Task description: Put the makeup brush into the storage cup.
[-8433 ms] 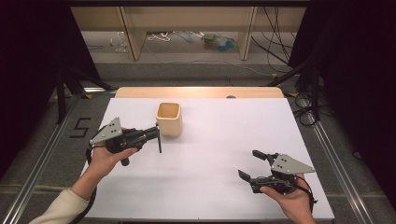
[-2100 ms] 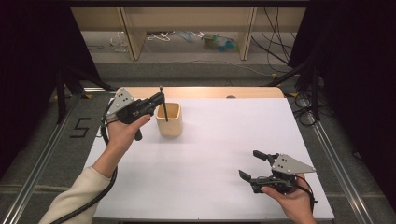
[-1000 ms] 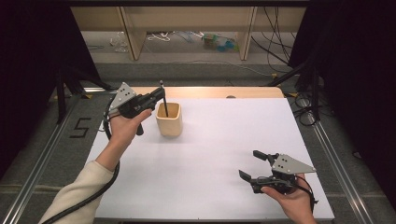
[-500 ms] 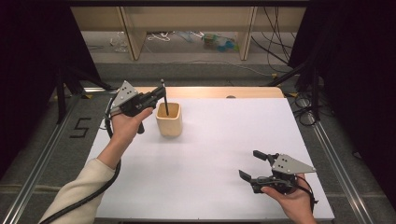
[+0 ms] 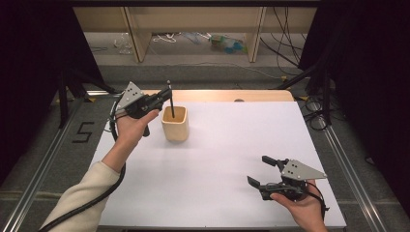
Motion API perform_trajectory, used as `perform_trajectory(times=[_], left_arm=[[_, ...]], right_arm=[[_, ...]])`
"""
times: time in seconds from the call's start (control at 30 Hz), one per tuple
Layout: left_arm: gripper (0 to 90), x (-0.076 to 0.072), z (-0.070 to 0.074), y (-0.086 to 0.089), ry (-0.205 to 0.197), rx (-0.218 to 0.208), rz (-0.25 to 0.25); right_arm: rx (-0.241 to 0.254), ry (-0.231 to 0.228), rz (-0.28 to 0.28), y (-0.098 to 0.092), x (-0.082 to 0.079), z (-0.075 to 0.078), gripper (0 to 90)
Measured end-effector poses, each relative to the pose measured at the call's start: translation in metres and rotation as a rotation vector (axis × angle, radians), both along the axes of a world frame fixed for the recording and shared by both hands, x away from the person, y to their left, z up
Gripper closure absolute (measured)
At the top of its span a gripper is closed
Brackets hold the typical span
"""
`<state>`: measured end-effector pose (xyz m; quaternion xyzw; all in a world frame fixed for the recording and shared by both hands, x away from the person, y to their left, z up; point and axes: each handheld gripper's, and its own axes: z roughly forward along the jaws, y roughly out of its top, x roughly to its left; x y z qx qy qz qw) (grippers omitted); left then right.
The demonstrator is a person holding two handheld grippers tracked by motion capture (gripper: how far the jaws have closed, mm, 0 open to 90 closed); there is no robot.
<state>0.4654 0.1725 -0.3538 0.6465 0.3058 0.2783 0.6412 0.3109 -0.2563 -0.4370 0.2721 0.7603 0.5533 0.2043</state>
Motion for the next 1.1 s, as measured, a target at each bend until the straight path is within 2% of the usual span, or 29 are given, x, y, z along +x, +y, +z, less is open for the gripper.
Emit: perform_trajectory(times=[1.1], left_arm=[[84.0,0.014,-0.005,-0.001,0.007,-0.001,0.014]], right_arm=[[-0.001,0.001,0.0,0.0,0.0,0.0,16.4]])
